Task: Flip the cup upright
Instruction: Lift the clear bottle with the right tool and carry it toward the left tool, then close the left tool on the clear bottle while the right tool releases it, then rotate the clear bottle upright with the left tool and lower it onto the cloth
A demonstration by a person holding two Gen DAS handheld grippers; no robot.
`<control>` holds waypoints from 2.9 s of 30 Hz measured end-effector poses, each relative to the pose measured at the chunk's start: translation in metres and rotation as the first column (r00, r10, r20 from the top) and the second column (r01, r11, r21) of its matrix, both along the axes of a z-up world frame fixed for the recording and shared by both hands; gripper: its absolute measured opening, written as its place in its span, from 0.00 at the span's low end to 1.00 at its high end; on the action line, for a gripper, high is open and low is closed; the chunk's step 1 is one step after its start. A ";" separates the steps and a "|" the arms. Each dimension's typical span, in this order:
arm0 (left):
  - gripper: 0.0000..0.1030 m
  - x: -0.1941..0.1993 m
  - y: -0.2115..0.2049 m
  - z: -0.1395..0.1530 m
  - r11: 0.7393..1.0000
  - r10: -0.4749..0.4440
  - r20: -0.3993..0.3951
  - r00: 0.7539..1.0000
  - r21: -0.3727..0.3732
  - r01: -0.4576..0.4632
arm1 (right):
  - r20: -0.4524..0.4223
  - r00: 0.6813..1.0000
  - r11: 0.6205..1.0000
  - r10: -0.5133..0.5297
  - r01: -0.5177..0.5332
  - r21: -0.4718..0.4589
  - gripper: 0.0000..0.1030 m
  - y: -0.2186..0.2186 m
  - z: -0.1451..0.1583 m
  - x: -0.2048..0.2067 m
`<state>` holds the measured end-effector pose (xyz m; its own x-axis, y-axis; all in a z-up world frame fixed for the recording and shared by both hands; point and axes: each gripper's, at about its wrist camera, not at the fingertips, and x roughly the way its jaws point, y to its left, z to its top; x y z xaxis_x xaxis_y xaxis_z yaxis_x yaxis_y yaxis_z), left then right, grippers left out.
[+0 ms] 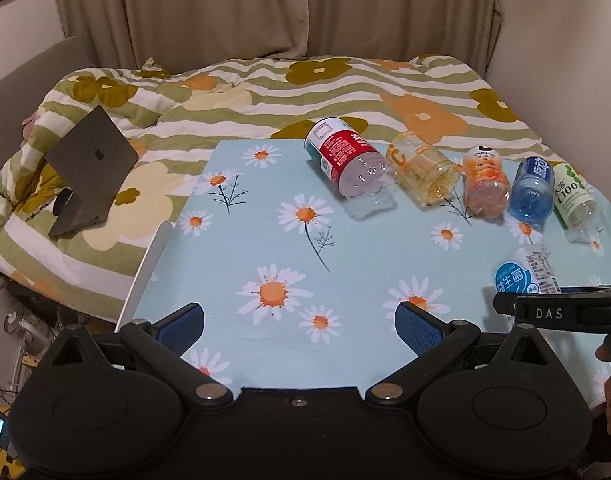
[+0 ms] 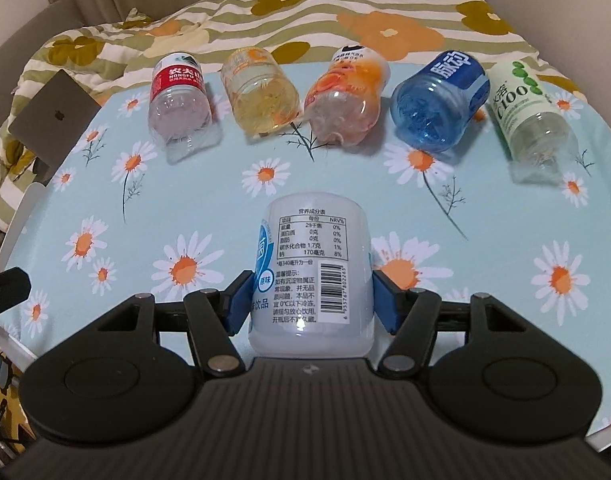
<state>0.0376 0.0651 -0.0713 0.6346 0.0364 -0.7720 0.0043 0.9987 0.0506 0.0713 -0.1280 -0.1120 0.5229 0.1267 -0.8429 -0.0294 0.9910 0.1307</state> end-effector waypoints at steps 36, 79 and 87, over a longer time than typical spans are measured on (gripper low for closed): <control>1.00 0.078 -0.127 0.020 0.983 -0.178 -0.254 0.951 -0.098 0.158 | 0.044 0.999 0.997 0.005 -0.002 -0.083 1.00 -0.131 0.061 -0.050; 0.60 0.062 -0.162 -0.010 0.988 -0.079 -0.008 0.997 -0.134 0.077 | -0.019 0.999 0.993 -0.025 0.027 0.111 1.00 -0.189 0.025 -0.011; 0.60 0.037 -0.153 -0.049 0.987 -0.044 0.240 0.970 -0.137 0.079 | -0.018 1.000 0.996 -0.018 0.020 0.085 1.00 -0.165 0.005 -0.018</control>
